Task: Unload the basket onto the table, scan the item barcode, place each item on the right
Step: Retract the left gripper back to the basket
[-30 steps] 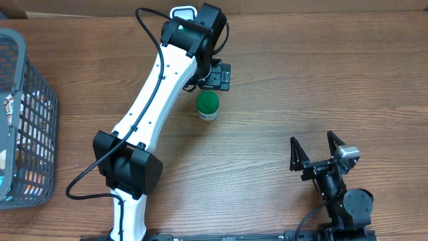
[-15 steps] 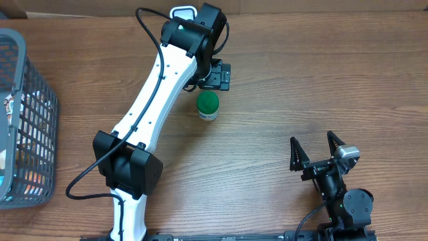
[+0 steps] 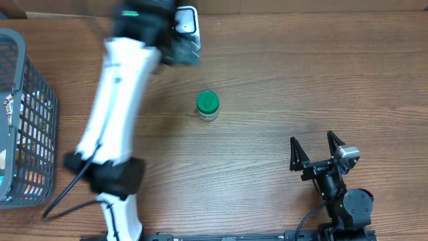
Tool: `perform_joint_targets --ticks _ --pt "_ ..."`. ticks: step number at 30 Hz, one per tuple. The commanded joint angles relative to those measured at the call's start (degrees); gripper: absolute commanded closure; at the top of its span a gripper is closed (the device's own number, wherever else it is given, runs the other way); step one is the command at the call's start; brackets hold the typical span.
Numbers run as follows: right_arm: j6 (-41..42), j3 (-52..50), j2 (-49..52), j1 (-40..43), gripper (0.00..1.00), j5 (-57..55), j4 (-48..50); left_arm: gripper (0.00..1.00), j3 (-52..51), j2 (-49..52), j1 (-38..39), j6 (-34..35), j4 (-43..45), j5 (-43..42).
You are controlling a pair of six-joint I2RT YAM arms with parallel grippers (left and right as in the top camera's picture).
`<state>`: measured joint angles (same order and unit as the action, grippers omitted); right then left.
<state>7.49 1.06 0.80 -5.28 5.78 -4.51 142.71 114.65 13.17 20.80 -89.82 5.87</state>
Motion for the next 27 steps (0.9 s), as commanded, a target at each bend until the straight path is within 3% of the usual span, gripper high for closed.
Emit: perform_joint_targets --ticks 1,7,15,20,27 --pt "0.2 -0.6 -0.6 0.1 0.0 0.3 0.3 0.0 5.2 -9.6 -8.5 1.9 -1.5 2.0" --pt "0.2 -0.6 -0.6 0.1 0.0 0.3 0.3 0.0 5.2 -15.9 -30.1 4.1 -3.1 -3.1" --pt "0.2 -0.6 -0.6 0.1 0.0 0.3 0.3 0.0 4.7 -13.8 -55.3 4.5 -6.6 -10.9" --pt "0.2 -0.6 -0.6 0.1 0.0 0.3 0.3 0.02 4.4 -10.0 -62.6 2.7 -6.7 -14.9" --pt "0.2 -0.6 -0.6 0.1 0.0 0.3 0.3 0.04 4.4 -2.4 -63.8 0.3 -5.8 -12.6"
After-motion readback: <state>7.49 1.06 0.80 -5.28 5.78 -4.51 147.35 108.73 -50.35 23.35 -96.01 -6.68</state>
